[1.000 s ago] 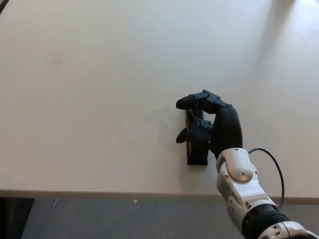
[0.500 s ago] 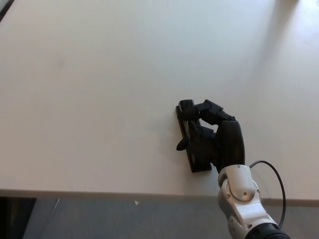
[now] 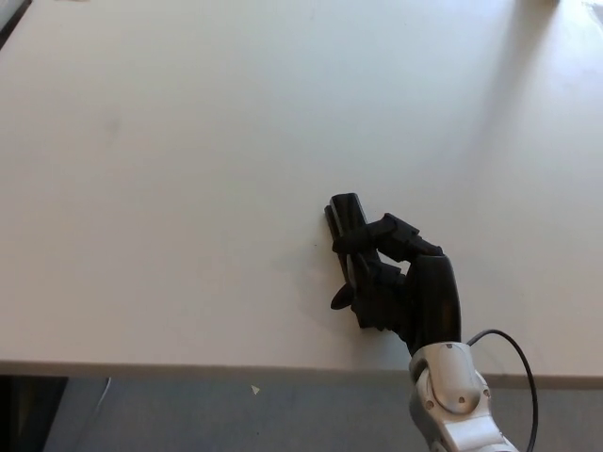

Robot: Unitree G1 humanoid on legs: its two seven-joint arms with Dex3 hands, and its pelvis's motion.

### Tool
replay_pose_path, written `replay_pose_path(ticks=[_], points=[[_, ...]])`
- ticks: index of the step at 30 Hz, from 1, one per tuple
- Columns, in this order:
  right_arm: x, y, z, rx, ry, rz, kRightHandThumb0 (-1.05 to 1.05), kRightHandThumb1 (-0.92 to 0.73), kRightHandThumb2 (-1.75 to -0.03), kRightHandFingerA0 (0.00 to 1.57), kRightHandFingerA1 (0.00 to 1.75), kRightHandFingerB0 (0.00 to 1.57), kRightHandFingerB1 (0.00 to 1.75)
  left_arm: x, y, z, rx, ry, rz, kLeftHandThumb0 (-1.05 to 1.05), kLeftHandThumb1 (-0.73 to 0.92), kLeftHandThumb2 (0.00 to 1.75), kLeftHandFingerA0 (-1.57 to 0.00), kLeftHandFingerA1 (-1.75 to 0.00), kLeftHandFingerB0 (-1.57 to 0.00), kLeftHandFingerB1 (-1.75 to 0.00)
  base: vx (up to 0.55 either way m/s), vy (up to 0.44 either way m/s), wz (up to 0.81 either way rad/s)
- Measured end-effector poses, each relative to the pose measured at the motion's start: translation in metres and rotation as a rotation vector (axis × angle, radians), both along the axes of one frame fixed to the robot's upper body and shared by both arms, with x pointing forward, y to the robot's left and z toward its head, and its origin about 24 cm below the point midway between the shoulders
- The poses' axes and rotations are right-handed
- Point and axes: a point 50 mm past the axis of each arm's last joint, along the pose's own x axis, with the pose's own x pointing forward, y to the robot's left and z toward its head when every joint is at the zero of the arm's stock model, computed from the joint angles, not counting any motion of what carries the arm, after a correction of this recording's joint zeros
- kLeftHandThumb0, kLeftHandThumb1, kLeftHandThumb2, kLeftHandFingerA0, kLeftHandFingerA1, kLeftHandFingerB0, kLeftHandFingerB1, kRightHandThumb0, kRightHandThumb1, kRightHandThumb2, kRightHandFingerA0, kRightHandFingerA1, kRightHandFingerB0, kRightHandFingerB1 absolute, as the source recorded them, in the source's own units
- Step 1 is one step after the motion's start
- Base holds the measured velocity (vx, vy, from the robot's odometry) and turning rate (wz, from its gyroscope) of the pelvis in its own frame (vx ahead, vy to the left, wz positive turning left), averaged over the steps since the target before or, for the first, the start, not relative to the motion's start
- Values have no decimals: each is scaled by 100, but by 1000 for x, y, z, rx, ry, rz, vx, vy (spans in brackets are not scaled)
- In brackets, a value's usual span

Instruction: The robot uses its right hand to press on the stapler that is in the middle of the desk

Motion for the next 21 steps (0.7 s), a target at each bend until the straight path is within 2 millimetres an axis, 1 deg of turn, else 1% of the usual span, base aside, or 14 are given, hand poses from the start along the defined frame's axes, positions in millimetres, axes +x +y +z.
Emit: replay_pose_path(ticks=[4,7,8,9,11,12,13,14,15,16,18,19,20,21], points=[[0,0,0,0,-2,-1,-16,-78,-69,122,125,77,120,15,-1,3,1,-40,-15,-62,88,110,0,-26,0,-23,0,0,0],[1,0,1,0,-5,0,-16,-78,-69,122,125,77,120,32,-2,6,3,-85,-30,-62,88,110,0,-26,0,-23,0,0,0],[1,0,2,0,-7,0,-14,-70,-87,122,117,82,116,36,-2,7,3,-97,-34,-50,92,96,0,-11,0,-11,0,0,0],[4,0,5,1,-19,0,-17,-72,-83,121,118,82,116,43,-2,9,4,-114,-41,-45,92,86,0,-12,0,-14,0,0,0],[17,0,22,5,-69,-2,-18,-73,-81,120,121,84,115,53,-3,12,9,-140,-54,-47,92,89,0,-9,0,-9,0,0,0],[24,0,32,6,-90,-2,-17,-77,-76,121,125,81,117,59,-3,14,10,-156,-60,-58,88,103,0,-17,0,-16,25,2,7],[31,0,41,7,-109,-4,-16,-76,-77,122,126,81,118,65,-4,16,12,-172,-66,-47,92,88,0,-6,0,-7,0,0,0],[37,0,50,9,-125,-6,-16,-75,-77,123,125,83,117,70,-4,17,13,-185,-69,-47,92,95,0,-15,0,-15,0,0,0],[42,0,57,10,-137,-8,-14,-73,-80,125,124,84,116,74,-5,19,13,-196,-71,-42,92,90,0,-13,0,-14,0,0,0],[47,0,65,11,-150,-9,-14,-74,-76,129,116,84,113,78,-5,20,13,-209,-74,-43,92,90,0,-13,0,-14,0,0,0],[53,1,76,16,-167,-9,-12,-75,-77,128,117,84,109,84,-5,22,13,-224,-78,-50,92,87,0,-14,0,-14,0,0,0],[60,2,89,24,-192,-9,-11,-72,-80,128,117,87,107,91,-6,25,14,-241,-82,-49,92,88,0,-11,0,-12,0,0,0],[64,2,99,31,-211,-11,-12,-71,-84,124,119,82,108,95,-7,26,14,-253,-84,-48,92,95,0,-14,0,-15,0,0,0],[68,1,108,37,-229,-13,-14,-74,-81,126,115,79,111,99,-7,28,14,-263,-87,-51,92,94,0,-13,0,-13,0,0,0]])
